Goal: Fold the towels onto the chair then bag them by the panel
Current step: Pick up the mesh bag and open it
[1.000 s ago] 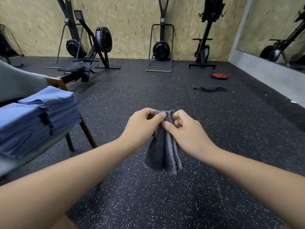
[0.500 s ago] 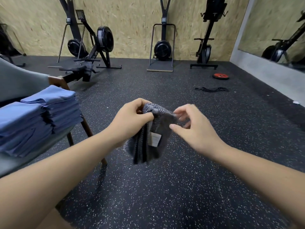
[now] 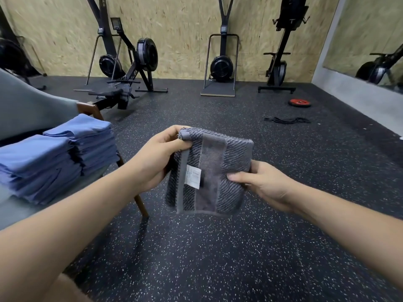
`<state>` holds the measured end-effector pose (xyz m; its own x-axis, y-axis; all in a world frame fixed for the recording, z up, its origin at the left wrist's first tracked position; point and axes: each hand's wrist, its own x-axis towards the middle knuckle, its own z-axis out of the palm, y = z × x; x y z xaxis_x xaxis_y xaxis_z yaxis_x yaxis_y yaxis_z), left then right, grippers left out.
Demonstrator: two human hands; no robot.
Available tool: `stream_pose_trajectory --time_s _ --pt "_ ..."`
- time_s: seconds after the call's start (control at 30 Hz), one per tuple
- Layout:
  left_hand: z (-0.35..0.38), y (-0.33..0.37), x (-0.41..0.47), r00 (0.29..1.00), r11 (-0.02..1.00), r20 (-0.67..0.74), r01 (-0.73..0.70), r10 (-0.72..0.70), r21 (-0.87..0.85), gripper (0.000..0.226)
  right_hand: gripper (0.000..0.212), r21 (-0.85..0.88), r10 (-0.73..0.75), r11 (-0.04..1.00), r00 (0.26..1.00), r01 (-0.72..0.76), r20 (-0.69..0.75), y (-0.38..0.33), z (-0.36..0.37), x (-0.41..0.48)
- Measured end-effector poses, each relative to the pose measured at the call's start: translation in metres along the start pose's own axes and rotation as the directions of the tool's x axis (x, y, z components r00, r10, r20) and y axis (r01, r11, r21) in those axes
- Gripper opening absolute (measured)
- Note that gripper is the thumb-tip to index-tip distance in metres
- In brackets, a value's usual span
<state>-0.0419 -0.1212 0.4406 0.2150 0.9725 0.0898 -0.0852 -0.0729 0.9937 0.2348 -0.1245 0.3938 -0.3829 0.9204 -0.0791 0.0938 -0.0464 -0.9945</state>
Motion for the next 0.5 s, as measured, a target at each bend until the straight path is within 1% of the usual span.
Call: stream_pose_trajectory --time_s 0.1,0.17,0.2,0.23,0.27,0.33,0.4,0.43,0.5 --pt "-0.01 -0.007 0.005 0.999 1.0 -0.036 0.015 -0.014 0.013 0.028 0.026 -0.053 -0.01 0.999 0.994 0.004 -0.105 -0.011 -0.002 0.003" --pt "-0.016 -0.013 0.009 0.998 0.998 -0.048 0.053 -0.051 0.034 0.026 0.019 -0.121 -0.029 0.993 0.984 0.007 -0.178 -0.018 -0.004 0.004" --pt "-0.018 -0.016 0.009 0.996 0.995 -0.043 0.075 -0.072 0.07 0.027 0.017 -0.185 -0.055 0.983 0.977 0.016 -0.206 -0.02 -0.005 0.003" --pt "-0.021 -0.018 0.01 0.996 0.985 -0.027 0.091 -0.088 0.147 0.029 0.016 -0.283 -0.092 0.959 0.971 0.028 -0.219 -0.022 -0.005 0.002" --pt "-0.024 -0.02 0.01 0.995 0.96 0.008 0.092 -0.098 0.266 0.031 0.015 -0.399 -0.13 0.916 0.969 0.036 -0.212 -0.024 -0.004 0.001" --pt "-0.025 -0.022 0.006 0.982 0.868 0.117 0.072 -0.148 0.491 0.04 0.012 -0.589 -0.19 0.806 0.968 0.058 -0.165 -0.026 -0.003 -0.003" --pt "-0.018 -0.023 0.0 0.958 0.817 0.2 0.056 -0.207 0.574 0.048 0.009 -0.691 -0.219 0.717 0.971 0.091 -0.099 -0.027 0.0 -0.005" --pt "-0.011 -0.023 -0.002 0.953 0.81 0.224 0.034 -0.203 0.586 0.053 0.008 -0.725 -0.223 0.68 0.973 0.108 -0.065 -0.027 0.003 -0.006" --pt "0.002 -0.022 -0.004 0.963 0.792 0.236 -0.045 -0.127 0.609 0.059 0.008 -0.764 -0.227 0.628 0.974 0.145 -0.001 -0.024 0.008 -0.007"
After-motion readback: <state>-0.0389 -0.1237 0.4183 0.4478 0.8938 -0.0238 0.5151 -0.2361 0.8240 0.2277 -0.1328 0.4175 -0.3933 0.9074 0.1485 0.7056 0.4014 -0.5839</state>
